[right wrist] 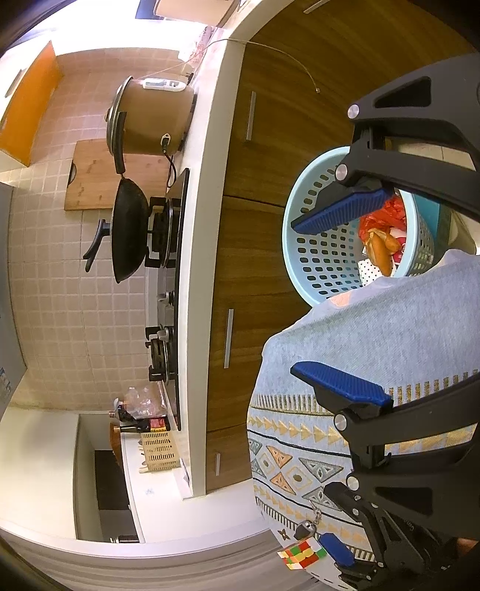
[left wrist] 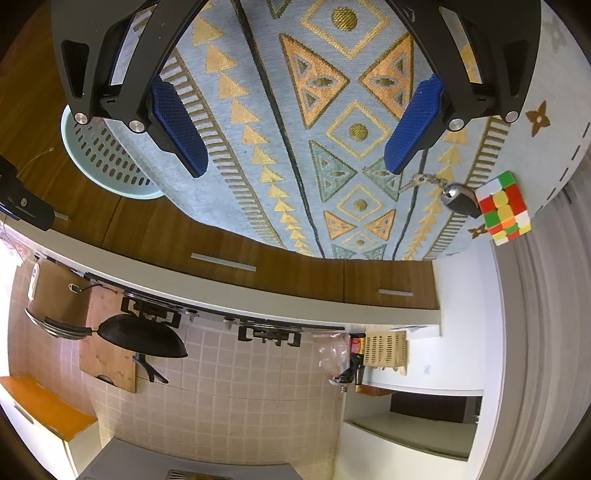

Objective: Collect trash

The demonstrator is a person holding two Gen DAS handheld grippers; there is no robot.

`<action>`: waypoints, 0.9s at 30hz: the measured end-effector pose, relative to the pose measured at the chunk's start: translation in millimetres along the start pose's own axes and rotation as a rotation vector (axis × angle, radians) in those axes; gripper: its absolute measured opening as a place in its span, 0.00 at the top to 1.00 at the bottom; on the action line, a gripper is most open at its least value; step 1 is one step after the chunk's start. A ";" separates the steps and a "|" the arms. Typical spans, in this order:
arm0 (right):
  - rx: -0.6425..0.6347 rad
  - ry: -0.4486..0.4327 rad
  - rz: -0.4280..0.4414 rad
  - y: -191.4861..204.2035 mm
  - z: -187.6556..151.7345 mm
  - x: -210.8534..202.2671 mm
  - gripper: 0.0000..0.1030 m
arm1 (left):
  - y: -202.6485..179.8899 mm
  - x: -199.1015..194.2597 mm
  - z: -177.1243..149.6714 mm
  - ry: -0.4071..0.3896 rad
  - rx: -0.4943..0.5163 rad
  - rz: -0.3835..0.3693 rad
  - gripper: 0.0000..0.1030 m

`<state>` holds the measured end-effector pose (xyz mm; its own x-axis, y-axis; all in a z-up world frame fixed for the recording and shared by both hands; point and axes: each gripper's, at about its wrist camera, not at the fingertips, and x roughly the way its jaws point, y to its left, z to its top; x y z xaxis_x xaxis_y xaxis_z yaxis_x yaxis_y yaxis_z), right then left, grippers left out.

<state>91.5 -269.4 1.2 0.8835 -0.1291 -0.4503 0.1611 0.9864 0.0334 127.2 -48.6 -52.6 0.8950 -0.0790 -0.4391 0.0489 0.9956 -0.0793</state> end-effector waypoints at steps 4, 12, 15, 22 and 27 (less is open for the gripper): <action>0.003 -0.005 0.008 -0.1 2.0 -1.3 0.35 | 0.2 0.6 -0.4 0.001 0.002 0.005 0.09; 0.000 -0.008 0.010 0.9 3.5 -2.1 0.34 | 1.3 0.8 -1.2 -0.003 0.008 0.019 0.09; 0.000 -0.007 0.010 0.3 3.6 -1.4 0.34 | -1.0 1.7 -1.0 -0.002 0.015 0.025 0.09; 0.004 -0.002 0.014 -1.0 3.5 -1.2 0.34 | -2.8 0.1 -1.4 -0.003 0.020 0.027 0.09; 0.003 0.002 0.012 -1.3 1.9 -0.3 0.34 | -3.3 0.3 -1.5 -0.002 0.023 0.030 0.09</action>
<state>91.9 -270.8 3.0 0.8844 -0.1174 -0.4517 0.1522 0.9875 0.0414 126.6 -52.1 -53.8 0.8969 -0.0489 -0.4396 0.0322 0.9984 -0.0454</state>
